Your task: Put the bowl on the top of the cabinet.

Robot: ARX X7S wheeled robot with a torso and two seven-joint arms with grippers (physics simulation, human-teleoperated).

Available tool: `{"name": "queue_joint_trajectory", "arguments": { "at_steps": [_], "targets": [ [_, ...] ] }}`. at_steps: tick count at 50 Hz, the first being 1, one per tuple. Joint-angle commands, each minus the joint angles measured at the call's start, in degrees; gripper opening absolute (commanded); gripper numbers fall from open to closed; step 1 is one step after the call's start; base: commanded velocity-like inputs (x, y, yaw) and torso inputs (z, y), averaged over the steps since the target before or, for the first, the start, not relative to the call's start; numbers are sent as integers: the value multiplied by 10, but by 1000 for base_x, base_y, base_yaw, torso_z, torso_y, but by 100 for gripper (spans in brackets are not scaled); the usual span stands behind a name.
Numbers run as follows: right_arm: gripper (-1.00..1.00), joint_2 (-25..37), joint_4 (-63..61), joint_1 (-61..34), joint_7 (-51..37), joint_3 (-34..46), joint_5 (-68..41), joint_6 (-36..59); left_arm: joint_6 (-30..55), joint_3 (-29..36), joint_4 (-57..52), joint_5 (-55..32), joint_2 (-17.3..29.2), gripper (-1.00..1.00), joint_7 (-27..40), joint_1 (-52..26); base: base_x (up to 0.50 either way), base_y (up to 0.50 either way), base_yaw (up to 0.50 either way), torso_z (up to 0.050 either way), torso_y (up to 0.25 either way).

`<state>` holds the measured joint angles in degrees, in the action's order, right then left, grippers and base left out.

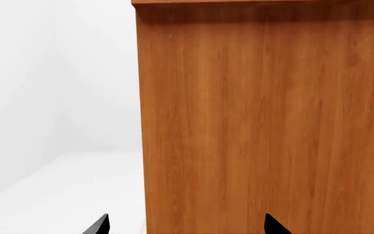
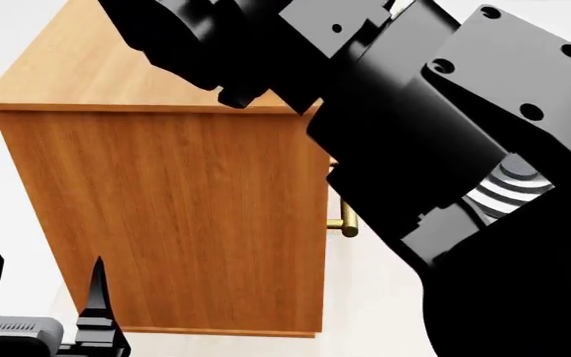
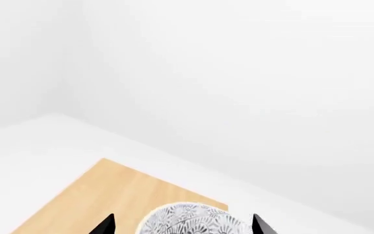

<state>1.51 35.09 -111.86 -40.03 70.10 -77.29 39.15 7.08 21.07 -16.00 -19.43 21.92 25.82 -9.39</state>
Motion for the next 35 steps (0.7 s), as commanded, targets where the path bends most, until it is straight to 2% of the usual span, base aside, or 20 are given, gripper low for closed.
{"name": "queue_joint_trajectory", "arguments": {
  "at_steps": [1, 25, 29, 35],
  "targets": [
    [100, 15, -41, 7, -13, 3, -12, -6, -2, 1, 3, -1, 0, 100, 0, 0, 0, 0, 0, 0, 0],
    [100, 41, -100, 7, -23, -9, -30, -7, 0, 4, 0, -3, 2, 100, 3, -1, 0, 0, 0, 0, 0],
    [100, 58, -131, -19, -22, -21, -33, -4, 0, 4, -2, -3, 3, 100, 4, -2, 0, 0, 0, 0, 0],
    [100, 117, -206, -110, -33, -44, -30, 21, 1, 4, 0, -4, 3, 100, 4, -5, 0, 0, 0, 0, 0]
  ]
}}
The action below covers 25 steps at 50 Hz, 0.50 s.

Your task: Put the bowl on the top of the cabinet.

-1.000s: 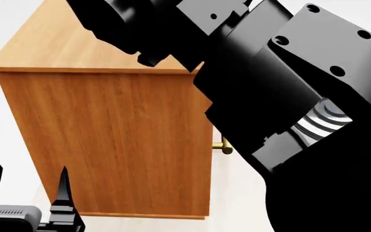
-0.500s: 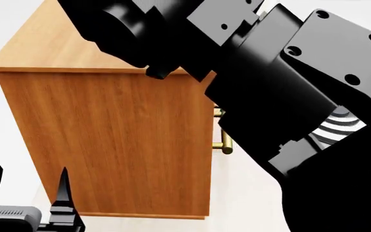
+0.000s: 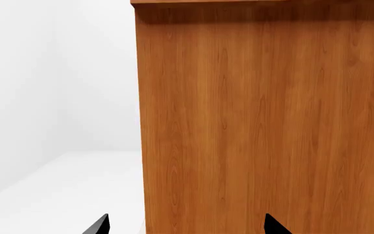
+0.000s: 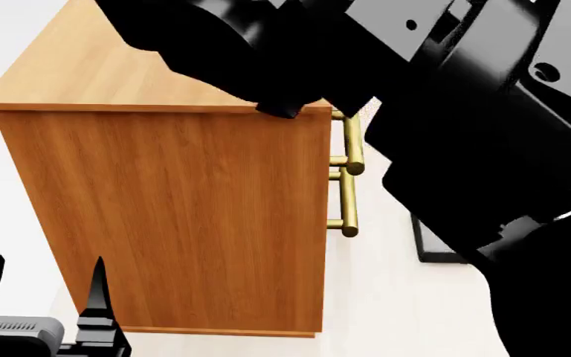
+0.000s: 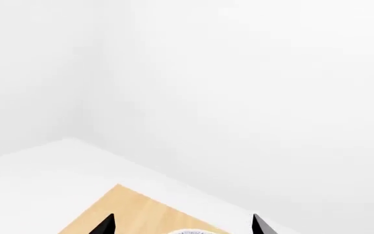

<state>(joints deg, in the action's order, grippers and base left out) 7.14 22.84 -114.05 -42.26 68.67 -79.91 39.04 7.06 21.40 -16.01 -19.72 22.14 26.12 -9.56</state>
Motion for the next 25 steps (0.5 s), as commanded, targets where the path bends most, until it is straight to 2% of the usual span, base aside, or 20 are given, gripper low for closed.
{"name": "queue_joint_trajectory", "arguments": {
  "at_steps": [1, 10, 18, 25],
  "targets": [
    [100, 67, -90, -95, -10, -32, -6, 26, 2, 1, -1, -1, 0, 100, 1, -3, 0, 0, 0, 0, 0],
    [100, 154, -155, -169, -3, -47, 1, 72, 0, 4, 0, -1, 0, 100, 0, -4, 0, 0, 0, 0, 0],
    [100, 228, -259, -180, -28, -65, -15, 105, 3, 6, -3, 0, 0, 100, 2, -6, 0, 0, 0, 0, 0],
    [100, 299, -355, -152, -65, -87, -49, 111, 8, 8, -10, 1, 2, 100, 6, -7, 0, 0, 0, 0, 0]
  ]
}}
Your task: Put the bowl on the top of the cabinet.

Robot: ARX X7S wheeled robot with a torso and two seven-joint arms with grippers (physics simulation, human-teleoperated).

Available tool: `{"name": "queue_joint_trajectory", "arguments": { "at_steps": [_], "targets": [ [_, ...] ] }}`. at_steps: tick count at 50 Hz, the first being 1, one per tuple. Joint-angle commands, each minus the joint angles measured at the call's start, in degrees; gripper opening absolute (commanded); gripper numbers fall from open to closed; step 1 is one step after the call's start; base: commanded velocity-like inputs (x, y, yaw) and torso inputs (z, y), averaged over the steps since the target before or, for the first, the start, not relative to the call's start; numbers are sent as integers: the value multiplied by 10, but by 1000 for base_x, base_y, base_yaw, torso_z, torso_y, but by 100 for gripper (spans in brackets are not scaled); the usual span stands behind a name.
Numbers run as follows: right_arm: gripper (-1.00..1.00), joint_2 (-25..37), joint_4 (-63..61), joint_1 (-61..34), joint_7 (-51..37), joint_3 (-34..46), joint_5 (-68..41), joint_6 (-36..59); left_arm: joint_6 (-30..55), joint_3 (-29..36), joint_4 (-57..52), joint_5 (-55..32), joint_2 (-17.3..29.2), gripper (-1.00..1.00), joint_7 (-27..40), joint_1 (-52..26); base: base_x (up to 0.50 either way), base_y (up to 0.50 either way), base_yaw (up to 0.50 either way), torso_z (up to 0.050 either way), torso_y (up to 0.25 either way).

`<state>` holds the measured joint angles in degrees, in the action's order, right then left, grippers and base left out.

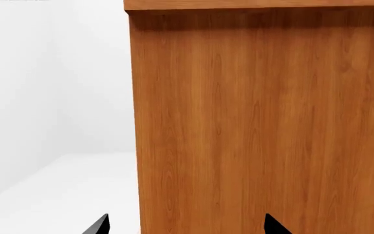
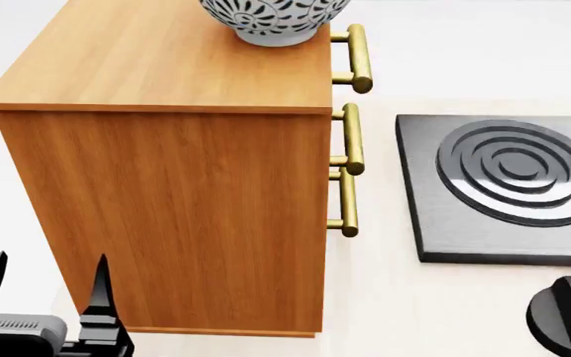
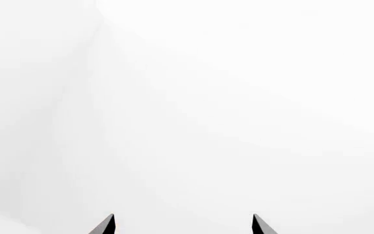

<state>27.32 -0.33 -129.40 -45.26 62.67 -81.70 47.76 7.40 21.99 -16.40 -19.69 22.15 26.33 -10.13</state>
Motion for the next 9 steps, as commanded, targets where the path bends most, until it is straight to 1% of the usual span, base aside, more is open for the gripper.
{"name": "queue_joint_trajectory", "arguments": {
  "at_steps": [1, 3, 7, 9],
  "targets": [
    [100, 113, -138, 11, -41, -31, -35, 20, 4, 2, -7, 1, 2, 100, 4, -1, 0, 0, 0, 0, 0],
    [100, 131, -153, 24, -54, -40, -48, 13, 5, 2, -7, 1, 2, 100, 4, -2, 0, 0, 0, 0, 0],
    [100, 187, -212, 68, -95, -60, -76, -15, 5, 4, -7, 2, 1, 100, 5, -3, 0, 0, 0, 0, 0],
    [100, 229, -269, 107, -124, -66, -83, -36, 5, 5, -7, 2, 1, 100, 5, -3, 0, 0, 0, 0, 0]
  ]
}}
